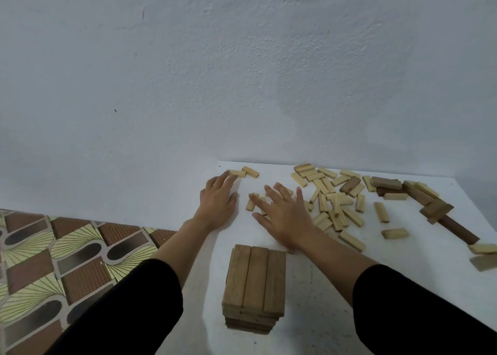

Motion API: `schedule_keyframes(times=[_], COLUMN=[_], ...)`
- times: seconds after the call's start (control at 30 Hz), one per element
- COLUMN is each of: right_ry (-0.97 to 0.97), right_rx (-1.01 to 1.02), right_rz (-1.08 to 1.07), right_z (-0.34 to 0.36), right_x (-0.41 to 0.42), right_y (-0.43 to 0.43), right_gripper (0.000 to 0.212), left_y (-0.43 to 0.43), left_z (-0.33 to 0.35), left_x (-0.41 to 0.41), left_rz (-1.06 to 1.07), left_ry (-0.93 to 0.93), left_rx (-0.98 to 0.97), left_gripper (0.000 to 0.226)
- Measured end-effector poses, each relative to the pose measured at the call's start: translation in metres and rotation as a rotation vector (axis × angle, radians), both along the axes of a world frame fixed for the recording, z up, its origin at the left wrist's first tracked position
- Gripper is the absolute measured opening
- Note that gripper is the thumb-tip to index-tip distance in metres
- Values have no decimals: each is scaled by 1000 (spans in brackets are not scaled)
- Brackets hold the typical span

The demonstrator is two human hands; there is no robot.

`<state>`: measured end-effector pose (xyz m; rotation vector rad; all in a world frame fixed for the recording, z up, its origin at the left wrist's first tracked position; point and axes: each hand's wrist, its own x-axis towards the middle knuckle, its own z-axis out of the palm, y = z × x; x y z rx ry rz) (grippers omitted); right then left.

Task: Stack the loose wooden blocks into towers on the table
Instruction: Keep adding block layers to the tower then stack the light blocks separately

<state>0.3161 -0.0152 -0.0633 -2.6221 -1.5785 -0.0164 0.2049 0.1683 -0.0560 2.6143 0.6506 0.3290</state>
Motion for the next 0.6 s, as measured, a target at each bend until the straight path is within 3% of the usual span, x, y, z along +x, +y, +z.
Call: schedule_keyframes(times=[0.3,0.47,0.6], right_ry=[-110,47,115], right_rx=[211,150,-38], right_rz=[-169,-15,31], right_z=[11,26,24], right_x=[2,13,24], right_y=[7,37,50], right_gripper=[58,50,53], left_y=[-2,-16,-16], left_z=[4,-20,-19], left_x=[21,4,2], left_rz=[-55,-49,-14], left_ry=[251,-111,-246], left_rx=[66,143,95], left_gripper=[53,44,39])
